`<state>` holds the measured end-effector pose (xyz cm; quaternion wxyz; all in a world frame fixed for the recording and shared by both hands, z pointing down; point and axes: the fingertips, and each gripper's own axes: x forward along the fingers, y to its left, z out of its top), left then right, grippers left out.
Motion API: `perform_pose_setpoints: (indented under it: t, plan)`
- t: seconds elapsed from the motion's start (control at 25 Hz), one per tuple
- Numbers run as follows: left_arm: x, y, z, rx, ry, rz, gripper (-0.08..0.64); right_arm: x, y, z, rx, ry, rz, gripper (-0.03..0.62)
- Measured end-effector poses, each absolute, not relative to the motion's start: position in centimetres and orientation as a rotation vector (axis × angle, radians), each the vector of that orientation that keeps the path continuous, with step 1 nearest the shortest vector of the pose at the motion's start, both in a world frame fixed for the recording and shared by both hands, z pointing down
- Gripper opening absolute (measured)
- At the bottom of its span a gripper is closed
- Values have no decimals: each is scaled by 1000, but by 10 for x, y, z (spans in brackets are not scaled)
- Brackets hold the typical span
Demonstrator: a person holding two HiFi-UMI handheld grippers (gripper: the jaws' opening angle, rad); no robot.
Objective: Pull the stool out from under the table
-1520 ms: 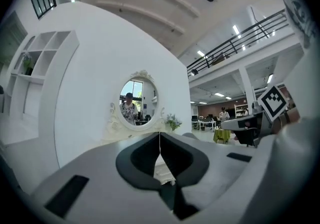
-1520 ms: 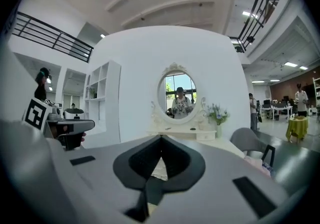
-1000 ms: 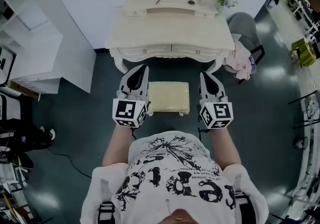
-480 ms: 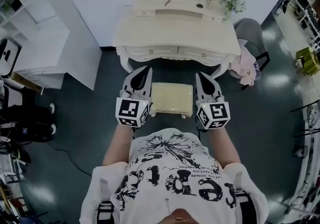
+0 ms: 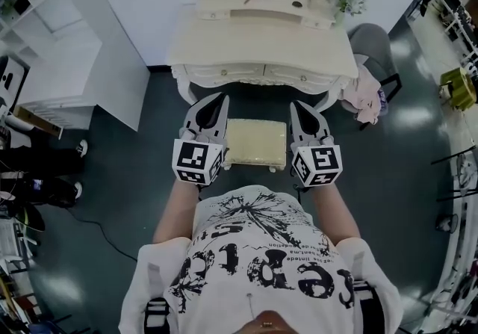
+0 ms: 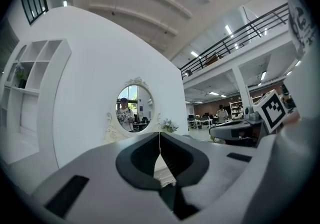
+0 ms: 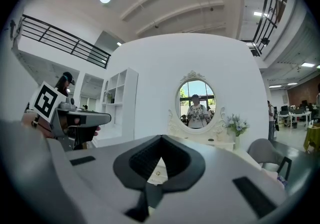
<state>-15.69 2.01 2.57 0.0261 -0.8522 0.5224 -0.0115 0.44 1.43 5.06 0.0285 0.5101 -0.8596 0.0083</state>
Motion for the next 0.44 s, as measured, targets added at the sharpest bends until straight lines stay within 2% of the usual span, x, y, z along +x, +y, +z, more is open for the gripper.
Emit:
perform_pose_setpoints:
  t: [0.44]
  plan:
    - [-157, 21, 33, -2646, 1621, -23, 20, 5, 20, 59, 1598, -2638, 41, 17]
